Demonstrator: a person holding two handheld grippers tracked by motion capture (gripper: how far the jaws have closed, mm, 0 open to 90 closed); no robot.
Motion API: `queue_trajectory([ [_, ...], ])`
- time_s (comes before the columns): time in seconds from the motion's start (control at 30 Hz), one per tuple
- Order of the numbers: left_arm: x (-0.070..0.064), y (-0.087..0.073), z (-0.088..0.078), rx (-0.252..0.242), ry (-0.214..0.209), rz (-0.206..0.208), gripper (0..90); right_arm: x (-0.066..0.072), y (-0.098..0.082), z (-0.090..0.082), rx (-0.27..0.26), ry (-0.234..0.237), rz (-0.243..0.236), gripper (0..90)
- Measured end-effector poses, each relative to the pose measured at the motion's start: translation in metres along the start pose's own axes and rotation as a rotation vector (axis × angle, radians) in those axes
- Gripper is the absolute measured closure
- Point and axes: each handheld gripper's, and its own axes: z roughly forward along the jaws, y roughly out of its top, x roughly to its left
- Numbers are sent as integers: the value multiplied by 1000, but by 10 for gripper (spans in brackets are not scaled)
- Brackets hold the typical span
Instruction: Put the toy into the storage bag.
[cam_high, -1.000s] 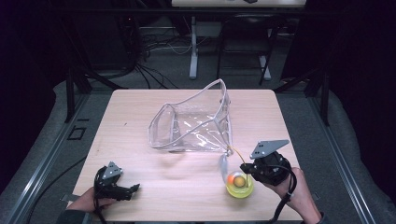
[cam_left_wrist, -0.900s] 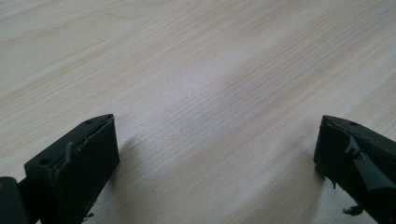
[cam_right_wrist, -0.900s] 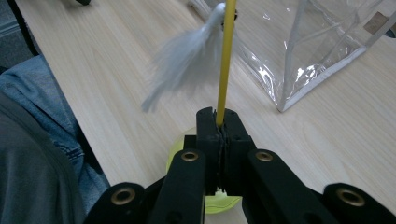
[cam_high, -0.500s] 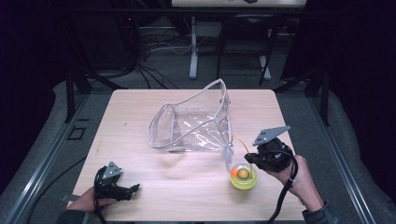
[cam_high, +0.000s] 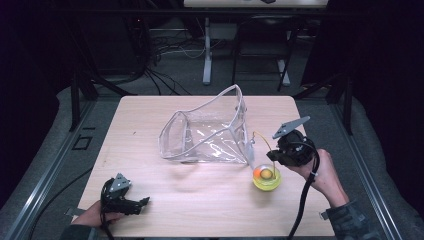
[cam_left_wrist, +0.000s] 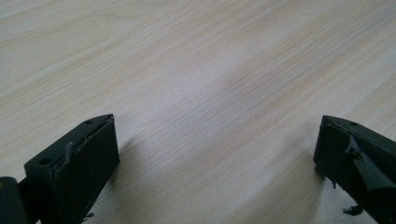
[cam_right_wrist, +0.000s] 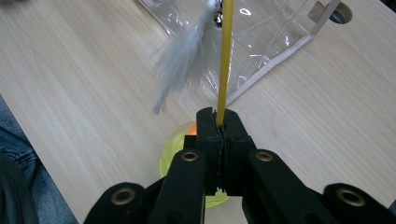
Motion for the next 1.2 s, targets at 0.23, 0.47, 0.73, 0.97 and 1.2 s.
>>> queue_trajectory([
  [0.23, 0, 0, 0, 1, 0, 0, 0, -10, 11, 4, 35, -30, -8, 886],
  [0.47, 0, 0, 0, 1, 0, 1, 0, -22, 23, 11, 94, -51, -9, 886],
  [0.73, 0, 0, 0, 0, -1, 0, 0, -34, 36, 7, 132, -78, -2, 886],
  [0.97, 0, 0, 0, 1, 0, 0, 0, -44, 49, 4, 182, -101, -7, 886],
  [1.2, 0, 0, 0, 3, -2, 1, 0, -53, 60, 4, 211, -97, 3, 886],
])
